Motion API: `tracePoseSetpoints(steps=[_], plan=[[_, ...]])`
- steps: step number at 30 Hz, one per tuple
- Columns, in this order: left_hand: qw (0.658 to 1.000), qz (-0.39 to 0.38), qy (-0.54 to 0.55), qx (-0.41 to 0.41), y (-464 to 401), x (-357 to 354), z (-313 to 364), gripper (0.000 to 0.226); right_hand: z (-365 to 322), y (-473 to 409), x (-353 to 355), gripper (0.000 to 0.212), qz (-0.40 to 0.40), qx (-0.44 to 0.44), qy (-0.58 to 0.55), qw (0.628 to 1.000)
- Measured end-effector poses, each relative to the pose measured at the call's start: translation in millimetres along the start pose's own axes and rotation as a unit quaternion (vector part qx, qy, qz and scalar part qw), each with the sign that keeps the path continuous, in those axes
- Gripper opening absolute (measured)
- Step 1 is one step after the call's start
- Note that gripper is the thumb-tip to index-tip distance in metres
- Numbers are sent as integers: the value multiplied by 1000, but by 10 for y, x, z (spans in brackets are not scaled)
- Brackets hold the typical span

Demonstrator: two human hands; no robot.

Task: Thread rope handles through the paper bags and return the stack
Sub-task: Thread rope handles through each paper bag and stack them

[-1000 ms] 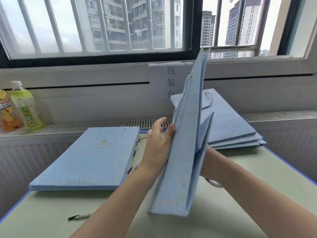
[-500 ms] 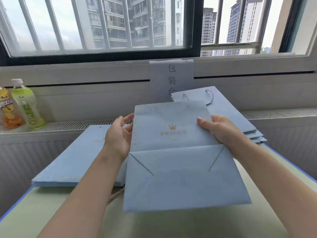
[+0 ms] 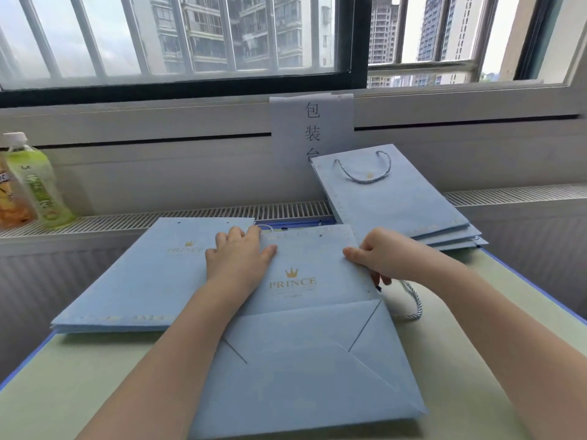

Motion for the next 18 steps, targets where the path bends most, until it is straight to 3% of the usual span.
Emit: tracePoseSetpoints(steps=[4,8,10,13,16,18], plan=[[1000,-8,-4,5,-26,37,-67,51,87,5,36,22,-1,-26,76,997],[999,-7,46,13,-48,54,-91,44,98,51,-49,18,-80,-30,101,991],[998,6,61,17,-56,67,-96,40,82,43,-112,14,-89,-20,113,989],[997,21,75,19,-55,79,-92,35,40,34,-141,27,-81,-18,149,985],[995,33,88,24,-49,90,-112,33,54,51,-46,23,-67,-24,104,992],[992,55,109,25,-40,129,-122,36,47,33,142,10,11,-8,-7,1000]])
Point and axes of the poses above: each hand's wrist, its own y-axis away from the middle knuckle, its own x-axis out of the back of the hand, z = x × y, the point moved 7 cm from there along -y, towards the middle knuckle, and after that the axes turned 10 degrees about -y, right-handed, at the moved point
